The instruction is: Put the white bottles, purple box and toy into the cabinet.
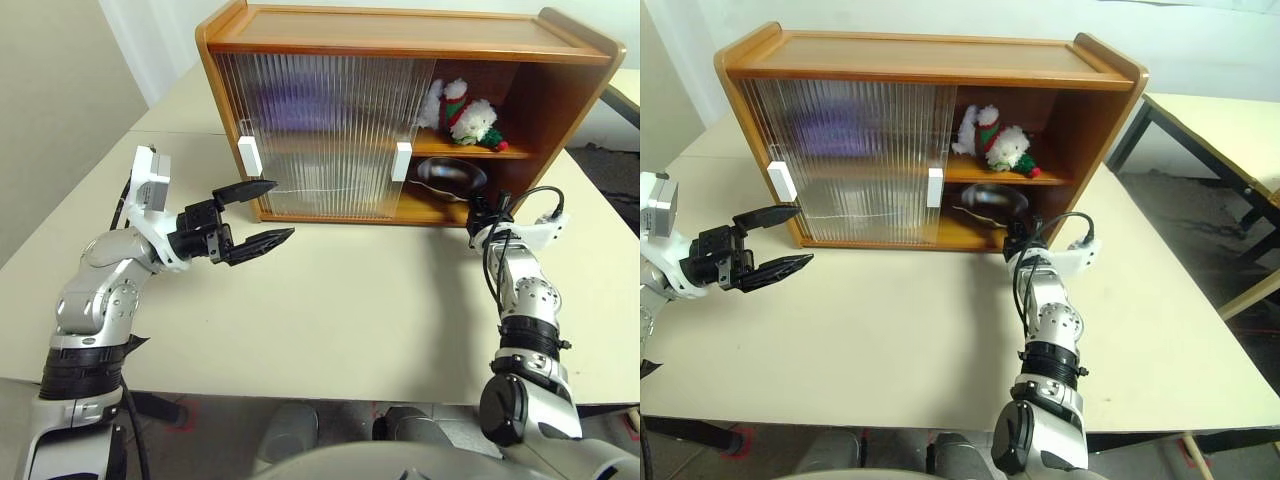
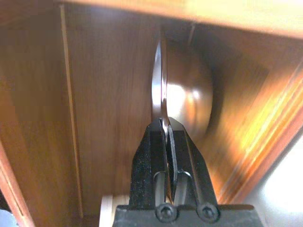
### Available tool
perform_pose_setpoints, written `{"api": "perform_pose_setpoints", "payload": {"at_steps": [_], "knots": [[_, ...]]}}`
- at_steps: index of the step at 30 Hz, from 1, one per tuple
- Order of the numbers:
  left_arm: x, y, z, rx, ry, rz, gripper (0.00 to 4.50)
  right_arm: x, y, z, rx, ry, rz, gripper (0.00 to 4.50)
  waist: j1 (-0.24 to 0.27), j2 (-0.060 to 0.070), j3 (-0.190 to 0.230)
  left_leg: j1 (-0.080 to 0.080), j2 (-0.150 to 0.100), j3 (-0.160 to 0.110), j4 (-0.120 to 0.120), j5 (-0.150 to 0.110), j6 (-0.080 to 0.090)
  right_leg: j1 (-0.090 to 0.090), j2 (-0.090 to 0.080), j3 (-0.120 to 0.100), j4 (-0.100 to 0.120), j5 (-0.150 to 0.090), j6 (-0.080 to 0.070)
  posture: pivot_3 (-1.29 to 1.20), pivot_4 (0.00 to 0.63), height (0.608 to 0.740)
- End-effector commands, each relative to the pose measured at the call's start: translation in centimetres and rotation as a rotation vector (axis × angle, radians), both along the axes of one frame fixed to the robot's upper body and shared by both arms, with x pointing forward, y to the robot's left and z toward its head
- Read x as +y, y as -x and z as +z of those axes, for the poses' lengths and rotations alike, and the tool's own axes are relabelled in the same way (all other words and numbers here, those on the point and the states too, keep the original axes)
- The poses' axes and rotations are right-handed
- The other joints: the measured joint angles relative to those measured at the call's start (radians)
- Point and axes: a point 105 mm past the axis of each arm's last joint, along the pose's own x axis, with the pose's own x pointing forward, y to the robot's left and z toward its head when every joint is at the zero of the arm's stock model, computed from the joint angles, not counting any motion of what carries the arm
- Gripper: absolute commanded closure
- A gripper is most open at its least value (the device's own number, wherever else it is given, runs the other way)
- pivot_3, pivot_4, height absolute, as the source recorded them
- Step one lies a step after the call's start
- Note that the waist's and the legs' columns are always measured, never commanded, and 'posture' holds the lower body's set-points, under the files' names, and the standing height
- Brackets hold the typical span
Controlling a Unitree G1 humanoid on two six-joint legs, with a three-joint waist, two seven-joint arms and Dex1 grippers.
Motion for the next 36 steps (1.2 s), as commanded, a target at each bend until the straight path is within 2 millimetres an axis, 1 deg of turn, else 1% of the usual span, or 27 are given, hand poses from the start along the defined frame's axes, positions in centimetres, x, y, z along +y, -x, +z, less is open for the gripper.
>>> {"api": "perform_pose_setpoints", "payload": {"at_steps": [1, 6, 9, 12, 14, 16, 18, 19, 20, 24, 26, 30, 32, 34, 36], "knots": [[0.1, 0.3, 0.2, -0.012, -0.013, -0.005, 0.00, -0.6, 0.0, -2.2, 0.069, 0.008, -0.017, 4.46, 0.000, 0.000, 0.000, 0.000, 0.000, 0.000, 0.000, 0.000, -0.001, 0.000, 0.000, 0.000, 0.000, 0.001, -0.001, 0.20, 0.002, 0.740], [0.1, 0.3, 0.2, -0.011, -0.013, -0.004, 0.00, -0.7, -0.5, -2.6, 0.072, 0.018, -0.012, 4.46, 0.001, 0.000, 0.000, 0.000, 0.000, 0.000, 0.000, 0.002, -0.001, 0.000, 0.000, 0.000, 0.000, 0.002, -0.004, 0.20, 0.003, 0.740], [0.1, 0.3, 0.1, -0.010, -0.012, -0.002, 0.00, -0.7, -0.6, -2.8, 0.075, 0.024, -0.011, 3.78, 0.001, 0.000, 0.000, 0.000, 0.000, 0.001, 0.000, 0.002, 0.000, 0.000, 0.000, 0.000, 0.000, 0.002, -0.005, 0.20, 0.004, 0.740], [0.1, 0.3, 0.1, -0.010, -0.012, -0.002, 0.00, -0.7, -0.6, -2.9, 0.075, 0.029, -0.006, 2.79, 0.001, 0.000, 0.000, 0.000, 0.001, 0.001, 0.000, 0.003, 0.000, -0.001, 0.000, 0.000, 0.000, 0.003, -0.005, 0.20, 0.004, 0.740], [0.1, 0.3, 0.1, -0.009, -0.011, -0.001, 0.00, -0.8, -0.6, -2.9, 0.074, 0.032, -0.003, 1.99, 0.001, 0.000, 0.000, 0.000, 0.001, 0.001, 0.000, 0.003, 0.000, 0.000, 0.000, 0.000, 0.000, 0.003, -0.004, 0.20, 0.005, 0.740], [0.1, 0.3, 0.1, -0.009, -0.011, -0.001, 0.00, -1.1, -0.3, -2.9, 0.072, 0.036, -0.005, 1.36, 0.002, 0.000, 0.000, 0.000, 0.000, 0.001, 0.001, 0.003, 0.000, 0.000, 0.000, 0.000, 0.000, 0.003, -0.004, 0.20, 0.006, 0.740], [0.1, 0.3, 0.1, -0.009, -0.011, -0.002, 0.00, -1.3, -0.1, -2.7, 0.068, 0.045, -0.004, 0.64, 0.002, -0.001, 0.000, 0.001, 0.000, 0.001, 0.001, 0.003, 0.000, 0.001, 0.000, 0.000, 0.000, 0.003, -0.005, 0.20, 0.006, 0.740], [0.1, 0.3, 0.1, -0.009, -0.012, -0.002, 0.00, -1.4, 0.1, -2.5, 0.063, 0.052, -0.001, 0.19, 0.003, -0.001, 0.000, 0.001, 0.000, 0.001, 0.001, 0.003, 0.000, 0.001, 0.000, 0.000, 0.000, 0.003, -0.005, 0.20, 0.007, 0.740], [0.0, 0.3, 0.1, -0.008, -0.012, -0.003, 0.00, -1.6, 0.2, -2.3, 0.056, 0.058, 0.002, 0.03, 0.003, -0.001, 0.000, 0.001, 0.000, 0.001, 0.001, 0.003, 0.000, 0.001, 0.000, 0.000, 0.000, 0.002, -0.005, 0.20, 0.007, 0.740], [0.0, 0.3, 0.1, -0.008, -0.011, -0.004, 0.00, -2.0, 1.1, -0.9, 0.025, 0.074, 0.014, 0.03, 0.010, -0.001, 0.000, 0.001, 0.000, 0.001, 0.001, 0.003, 0.000, 0.002, 0.000, 0.000, 0.000, 0.001, -0.007, 0.19, 0.007, 0.740], [0.0, 0.2, 0.1, -0.009, -0.011, -0.005, 0.00, -2.1, 2.0, -0.3, 0.009, 0.089, 0.033, 0.03, 0.011, -0.001, 0.000, 0.000, -0.001, 0.001, 0.001, 0.003, 0.000, 0.001, 0.000, 0.000, 0.000, 0.001, -0.008, 0.19, 0.008, 0.740], [-0.1, 0.2, 0.1, -0.010, -0.011, -0.008, 0.00, -2.5, 4.3, 0.2, 0.007, 0.118, 0.069, 0.03, 0.011, 0.000, 0.000, 0.000, -0.001, 0.002, 0.000, 0.003, -0.001, 0.000, 0.001, 0.000, 0.000, 0.001, -0.006, 0.19, 0.008, 0.740], [-0.1, 0.2, 0.2, -0.010, -0.010, -0.010, 0.00, -2.4, 5.5, 0.4, 0.008, 0.158, 0.106, 0.03, 0.011, 0.000, 0.000, 0.000, -0.001, 0.003, 0.000, 0.002, -0.001, 0.000, 0.001, 0.000, 0.000, 0.002, -0.003, 0.18, 0.008, 0.740], [-0.1, 0.2, 0.2, -0.008, -0.009, -0.012, 0.00, -1.8, 6.7, 0.7, 0.000, 0.213, 0.171, 0.03, 0.010, 0.000, 0.000, 0.000, -0.001, 0.003, 0.000, 0.002, -0.001, 0.000, 0.001, 0.000, 0.000, 0.002, -0.002, 0.18, 0.010, 0.740], [-0.1, 0.2, 0.1, -0.005, -0.009, -0.014, 0.00, -0.1, 8.2, 0.9, -0.014, 0.342, 0.313, 0.03, 0.009, 0.000, 0.000, 0.000, -0.001, 0.004, 0.000, 0.002, -0.001, 0.000, 0.001, 0.000, 0.000, 0.000, -0.001, 0.17, 0.012, 0.740]]}}
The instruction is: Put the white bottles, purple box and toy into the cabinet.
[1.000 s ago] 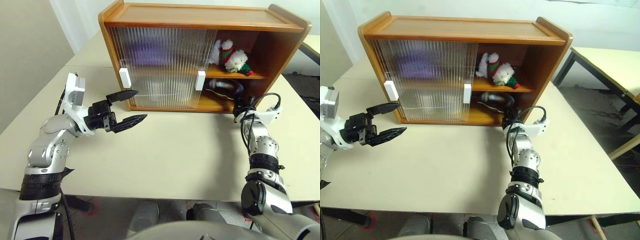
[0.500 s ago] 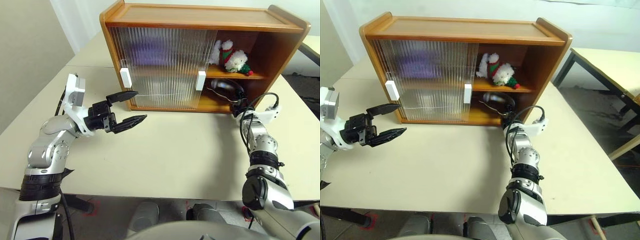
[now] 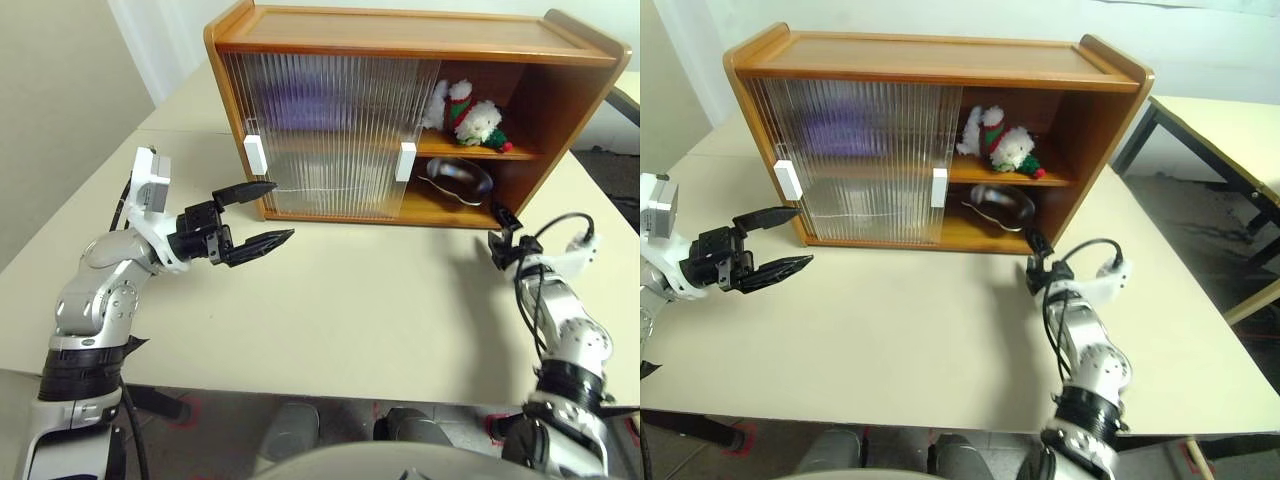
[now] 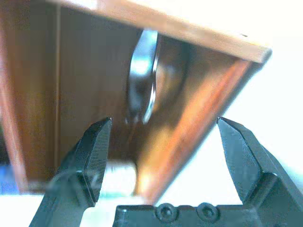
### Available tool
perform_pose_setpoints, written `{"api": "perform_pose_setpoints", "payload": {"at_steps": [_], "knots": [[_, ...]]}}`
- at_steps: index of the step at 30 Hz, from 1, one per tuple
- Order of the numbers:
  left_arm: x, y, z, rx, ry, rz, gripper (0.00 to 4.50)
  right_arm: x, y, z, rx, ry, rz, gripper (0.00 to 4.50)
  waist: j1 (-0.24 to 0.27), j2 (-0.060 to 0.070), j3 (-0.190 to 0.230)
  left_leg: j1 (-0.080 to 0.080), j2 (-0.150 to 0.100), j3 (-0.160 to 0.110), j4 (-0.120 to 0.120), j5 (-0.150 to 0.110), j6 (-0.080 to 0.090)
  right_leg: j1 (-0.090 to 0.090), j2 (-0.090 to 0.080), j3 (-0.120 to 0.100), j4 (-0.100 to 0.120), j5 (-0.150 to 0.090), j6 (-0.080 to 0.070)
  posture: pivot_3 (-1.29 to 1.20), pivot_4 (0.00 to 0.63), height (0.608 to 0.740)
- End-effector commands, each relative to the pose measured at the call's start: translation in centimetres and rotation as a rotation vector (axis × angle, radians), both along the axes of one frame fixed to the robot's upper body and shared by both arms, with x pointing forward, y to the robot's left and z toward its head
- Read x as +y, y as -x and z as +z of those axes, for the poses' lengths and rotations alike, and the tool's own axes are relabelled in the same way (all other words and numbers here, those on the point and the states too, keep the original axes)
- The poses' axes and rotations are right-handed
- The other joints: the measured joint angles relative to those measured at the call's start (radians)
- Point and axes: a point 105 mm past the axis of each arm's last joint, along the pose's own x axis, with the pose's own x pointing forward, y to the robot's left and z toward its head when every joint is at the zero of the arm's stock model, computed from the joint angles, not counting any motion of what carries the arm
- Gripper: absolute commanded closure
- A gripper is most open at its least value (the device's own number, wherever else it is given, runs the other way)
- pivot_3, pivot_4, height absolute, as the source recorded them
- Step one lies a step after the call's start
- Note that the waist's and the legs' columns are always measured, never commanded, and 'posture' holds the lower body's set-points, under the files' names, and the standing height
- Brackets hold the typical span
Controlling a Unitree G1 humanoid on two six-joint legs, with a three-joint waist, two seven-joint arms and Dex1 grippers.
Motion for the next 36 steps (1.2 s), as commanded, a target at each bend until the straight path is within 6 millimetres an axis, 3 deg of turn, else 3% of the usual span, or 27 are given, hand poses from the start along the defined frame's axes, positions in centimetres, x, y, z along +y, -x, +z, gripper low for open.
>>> {"api": "perform_pose_setpoints", "payload": {"at_steps": [1, 4, 7, 12, 14, 17, 20, 26, 36], "knots": [[-0.1, 0.1, 0.2, -0.008, -0.008, -0.015, 0.00, 3.2, 1.8, 0.9, -0.033, 0.166, 0.235, 0.21, -0.002, 0.000, 0.000, 0.000, 0.000, 0.000, 0.000, 0.000, 0.000, 0.000, 0.000, 0.000, 0.000, -0.001, 0.000, 0.17, 0.013, 0.740], [-0.1, 0.1, 0.1, -0.005, -0.010, -0.017, 0.00, 6.6, 4.4, 1.2, -0.092, 0.367, 0.497, 0.99, -0.005, 0.000, 0.000, 0.000, 0.000, 0.001, 0.000, 0.000, 0.000, 0.001, 0.001, 0.000, 0.000, -0.007, 0.002, 0.17, 0.014, 0.740], [0.0, 0.1, 0.0, -0.001, -0.020, -0.016, 0.00, 9.5, 6.2, 0.9, -0.165, 0.556, 0.716, 2.19, -0.010, -0.001, 0.000, 0.000, -0.002, 0.004, 0.001, 0.000, 0.000, 0.002, 0.003, 0.000, 0.000, -0.009, 0.005, 0.17, 0.014, 0.740], [0.2, 0.0, 0.1, -0.004, -0.018, -0.003, 0.00, 13.4, 5.7, 2.7, -0.392, 0.762, 0.858, 4.02, -0.026, -0.002, 0.001, 0.001, 0.000, 0.004, 0.003, 0.001, 0.000, 0.002, 0.008, 0.000, 0.000, -0.006, 0.010, 0.18, 0.011, 0.740], [0.2, 0.1, 0.1, -0.005, -0.019, -0.002, 0.00, 14.8, 4.9, 3.7, -0.476, 0.829, 0.878, 4.48, -0.030, -0.002, 0.001, 0.002, 0.001, 0.003, 0.003, 0.002, 0.001, 0.003, 0.009, 0.000, 0.000, -0.004, 0.010, 0.19, 0.009, 0.740], [0.2, 0.2, 0.1, -0.005, -0.018, 0.001, 0.00, 16.4, 4.1, 4.7, -0.574, 0.900, 0.894, 4.48, -0.030, -0.002, 0.001, 0.005, 0.002, 0.001, 0.003, 0.002, 0.001, 0.004, 0.011, 0.002, 0.000, -0.003, 0.009, 0.19, 0.008, 0.740], [0.1, 0.1, 0.3, -0.010, -0.016, 0.004, 0.00, 18.2, 1.9, 6.2, -0.656, 0.977, 0.867, 4.48, -0.030, -0.002, 0.001, 0.006, 0.004, -0.002, 0.003, 0.002, 0.001, 0.005, 0.012, 0.003, 0.000, -0.002, 0.005, 0.20, 0.003, 0.740], [0.0, 0.1, 0.4, -0.017, -0.022, 0.004, 0.00, 19.7, -1.4, 7.4, -0.694, 1.134, 0.795, 4.48, -0.020, -0.002, 0.000, 0.006, 0.008, -0.005, 0.000, 0.002, 0.001, 0.003, 0.014, 0.001, 0.000, 0.003, -0.009, 0.21, 0.000, 0.740], [0.1, 0.1, 0.4, -0.016, -0.025, 0.006, 0.00, 19.1, -4.3, 9.2, -0.644, 1.135, 0.583, 4.48, -0.001, -0.002, 0.000, 0.005, 0.011, -0.005, -0.002, 0.001, -0.002, 0.001, 0.015, 0.000, 0.000, 0.005, -0.012, 0.20, 0.000, 0.740]]}}
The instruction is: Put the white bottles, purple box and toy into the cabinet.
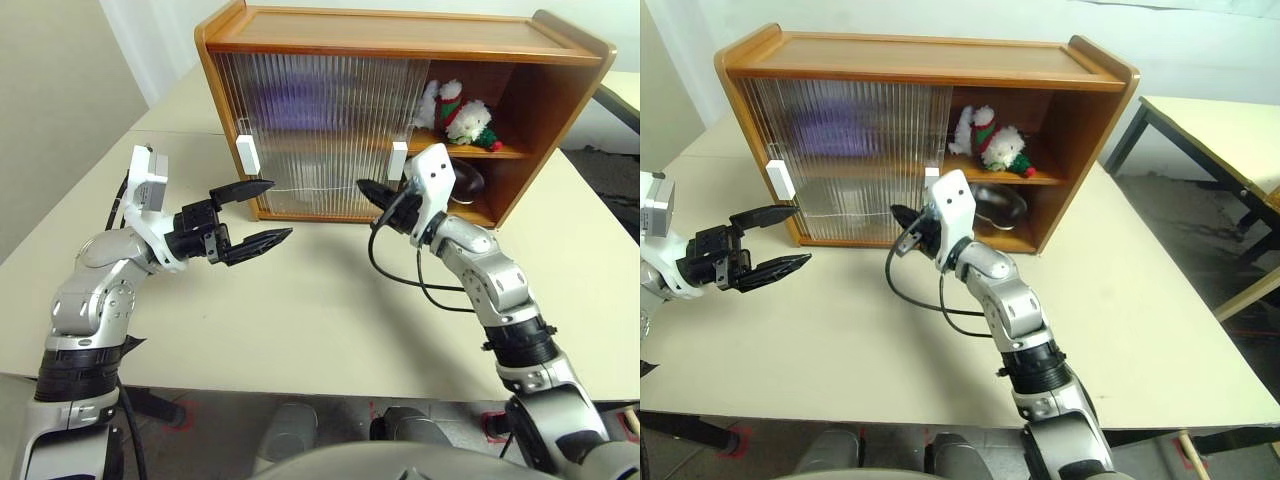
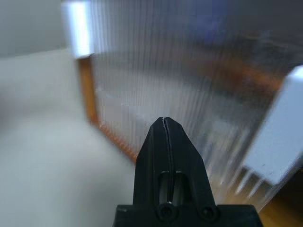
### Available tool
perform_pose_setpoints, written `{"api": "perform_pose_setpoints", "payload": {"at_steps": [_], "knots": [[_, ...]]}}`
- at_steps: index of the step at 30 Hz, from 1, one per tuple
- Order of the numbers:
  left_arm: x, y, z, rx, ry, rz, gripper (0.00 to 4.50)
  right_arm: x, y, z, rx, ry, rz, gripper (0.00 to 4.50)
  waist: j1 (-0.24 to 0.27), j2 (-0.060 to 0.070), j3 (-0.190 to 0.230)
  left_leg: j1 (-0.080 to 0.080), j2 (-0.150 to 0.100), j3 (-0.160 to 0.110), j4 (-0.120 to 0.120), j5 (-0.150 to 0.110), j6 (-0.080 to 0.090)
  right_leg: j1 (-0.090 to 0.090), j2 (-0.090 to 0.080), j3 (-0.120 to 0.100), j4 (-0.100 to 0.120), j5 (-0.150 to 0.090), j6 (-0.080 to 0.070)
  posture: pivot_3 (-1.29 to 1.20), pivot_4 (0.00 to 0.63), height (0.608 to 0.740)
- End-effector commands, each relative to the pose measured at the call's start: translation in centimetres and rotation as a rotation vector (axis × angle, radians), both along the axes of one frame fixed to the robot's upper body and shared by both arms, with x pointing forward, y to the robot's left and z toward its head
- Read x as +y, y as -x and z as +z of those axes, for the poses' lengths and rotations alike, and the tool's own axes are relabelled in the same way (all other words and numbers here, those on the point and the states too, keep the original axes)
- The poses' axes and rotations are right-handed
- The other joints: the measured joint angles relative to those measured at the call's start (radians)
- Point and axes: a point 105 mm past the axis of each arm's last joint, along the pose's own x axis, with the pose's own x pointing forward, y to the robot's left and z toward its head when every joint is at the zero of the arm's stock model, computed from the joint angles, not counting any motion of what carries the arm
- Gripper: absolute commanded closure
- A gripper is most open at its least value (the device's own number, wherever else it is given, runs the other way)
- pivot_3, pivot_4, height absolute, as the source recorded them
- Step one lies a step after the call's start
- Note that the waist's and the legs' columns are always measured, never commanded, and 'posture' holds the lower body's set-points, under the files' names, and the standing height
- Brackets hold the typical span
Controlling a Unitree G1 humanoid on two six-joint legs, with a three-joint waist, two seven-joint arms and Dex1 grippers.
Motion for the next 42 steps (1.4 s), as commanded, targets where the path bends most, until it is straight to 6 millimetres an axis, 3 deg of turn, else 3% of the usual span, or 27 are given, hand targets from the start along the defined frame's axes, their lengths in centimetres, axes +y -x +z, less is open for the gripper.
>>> {"api": "perform_pose_setpoints", "payload": {"at_steps": [1, 17, 33, 42], "knots": [[-0.2, 0.0, 0.2, -0.008, -0.014, -0.007, 0.00, -0.8, -0.8, 0.2, -0.024, 0.020, -0.051, 4.48, 0.000, 0.000, 0.000, 0.000, 0.000, 0.000, 0.000, 0.000, 0.000, 0.000, 0.000, 0.000, 0.000, -0.001, -0.002, 0.20, 0.000, 0.740], [-0.4, -0.2, 0.2, -0.008, -0.017, -0.014, 0.00, -1.5, -1.4, 0.3, -0.015, -0.018, -0.166, 4.48, 0.001, 0.000, 0.000, 0.001, 0.005, 0.001, 0.000, 0.000, 0.000, 0.000, 0.004, -0.001, 0.000, -0.001, -0.004, 0.19, 0.001, 0.740], [-0.7, -0.2, 0.3, -0.007, -0.016, -0.023, 0.00, -3.4, -1.9, 0.1, -0.001, 0.003, -0.280, 4.48, 0.000, 0.000, 0.000, 0.001, 0.006, 0.001, 0.001, 0.000, 0.000, 0.000, 0.004, -0.001, 0.000, 0.000, -0.006, 0.18, 0.004, 0.740], [-0.8, -0.3, 0.3, -0.007, -0.015, -0.030, 0.00, -4.5, -1.6, 1.1, -0.032, -0.007, -0.335, 4.48, -0.001, 0.000, 0.000, 0.001, 0.006, 0.001, 0.001, 0.000, 0.000, 0.000, 0.004, -0.001, 0.000, 0.001, -0.006, 0.17, 0.004, 0.740]]}}
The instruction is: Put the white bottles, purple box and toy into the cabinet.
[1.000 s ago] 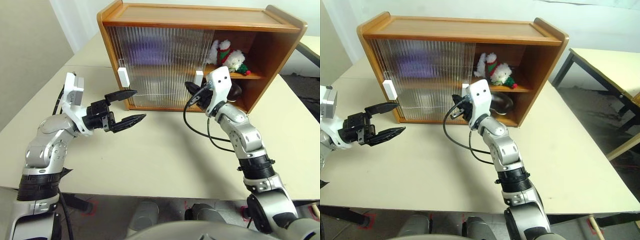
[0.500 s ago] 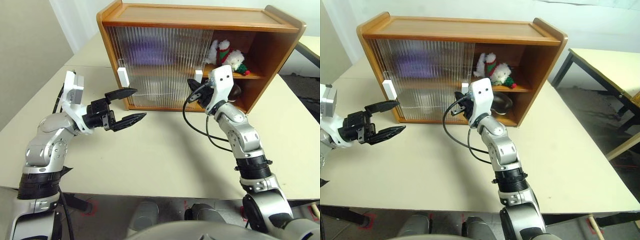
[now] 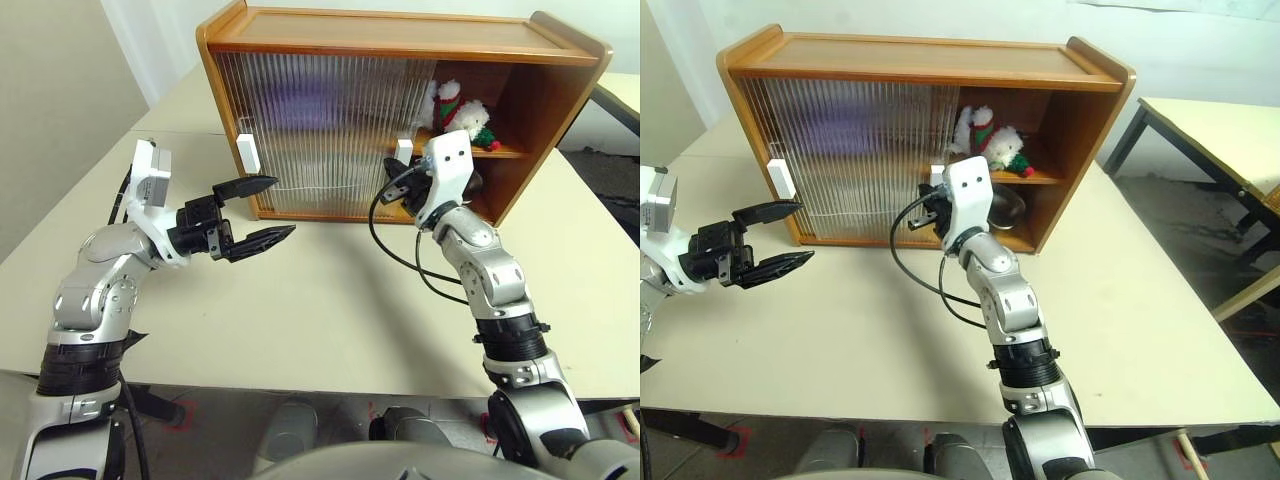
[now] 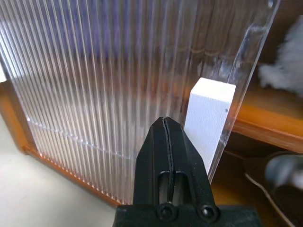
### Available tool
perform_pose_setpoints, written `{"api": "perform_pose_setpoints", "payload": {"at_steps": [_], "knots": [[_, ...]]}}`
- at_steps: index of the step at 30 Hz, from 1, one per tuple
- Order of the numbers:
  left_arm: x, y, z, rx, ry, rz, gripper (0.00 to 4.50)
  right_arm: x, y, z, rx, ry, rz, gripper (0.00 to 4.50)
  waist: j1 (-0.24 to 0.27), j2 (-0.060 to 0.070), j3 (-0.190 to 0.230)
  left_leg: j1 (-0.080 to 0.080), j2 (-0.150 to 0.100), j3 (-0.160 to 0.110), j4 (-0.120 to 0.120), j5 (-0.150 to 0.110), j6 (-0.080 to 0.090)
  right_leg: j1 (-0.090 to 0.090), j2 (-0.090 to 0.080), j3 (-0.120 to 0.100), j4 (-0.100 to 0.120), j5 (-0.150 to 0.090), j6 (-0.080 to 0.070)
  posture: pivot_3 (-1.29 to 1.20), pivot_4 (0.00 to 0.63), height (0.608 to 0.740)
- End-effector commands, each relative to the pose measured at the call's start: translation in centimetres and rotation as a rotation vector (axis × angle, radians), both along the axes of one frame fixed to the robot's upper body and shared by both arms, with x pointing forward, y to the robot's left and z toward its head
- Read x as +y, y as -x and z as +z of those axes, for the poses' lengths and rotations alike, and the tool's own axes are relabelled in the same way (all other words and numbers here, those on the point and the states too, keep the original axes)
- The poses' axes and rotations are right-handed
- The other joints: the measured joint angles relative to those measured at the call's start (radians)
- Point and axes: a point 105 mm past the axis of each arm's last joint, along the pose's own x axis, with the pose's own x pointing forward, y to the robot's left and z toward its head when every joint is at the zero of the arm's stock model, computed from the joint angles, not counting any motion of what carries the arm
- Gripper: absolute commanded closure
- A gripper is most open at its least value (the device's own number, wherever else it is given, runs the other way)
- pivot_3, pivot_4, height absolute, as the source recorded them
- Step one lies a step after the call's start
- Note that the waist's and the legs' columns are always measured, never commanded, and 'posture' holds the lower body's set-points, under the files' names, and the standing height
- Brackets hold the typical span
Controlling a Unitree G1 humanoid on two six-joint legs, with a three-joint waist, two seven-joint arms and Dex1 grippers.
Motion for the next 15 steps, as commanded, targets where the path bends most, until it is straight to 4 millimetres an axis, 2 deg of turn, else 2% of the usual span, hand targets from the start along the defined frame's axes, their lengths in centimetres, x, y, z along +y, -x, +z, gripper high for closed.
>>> {"api": "perform_pose_setpoints", "payload": {"at_steps": [1, 7, 15], "knots": [[-0.3, -0.1, -0.1, 0.007, -0.009, -0.013, 0.00, -1.4, 0.0, 0.2, 0.002, 0.002, -0.066, 4.48, 0.000, 0.000, 0.000, 0.000, 0.000, 0.000, 0.000, 0.000, 0.000, 0.000, 0.000, 0.000, 0.000, 0.000, 0.000, 0.17, 0.004, 0.740], [-0.4, -0.3, -0.1, 0.008, -0.009, -0.016, 0.00, -2.6, 0.1, 0.1, 0.009, 0.004, -0.108, 4.48, -0.001, 0.000, 0.000, 0.000, 0.000, 0.000, 0.000, 0.000, 0.000, 0.000, 0.000, 0.000, 0.000, 0.001, 0.003, 0.17, 0.004, 0.740], [-0.4, -0.3, -0.1, 0.007, -0.010, -0.018, 0.00, -5.5, 0.7, -0.8, 0.022, 0.043, -0.175, 4.48, -0.001, 0.000, 0.000, 0.000, 0.000, 0.000, 0.000, 0.000, 0.000, 0.001, 0.000, 0.001, -0.001, 0.001, 0.003, 0.17, 0.000, 0.740]]}}
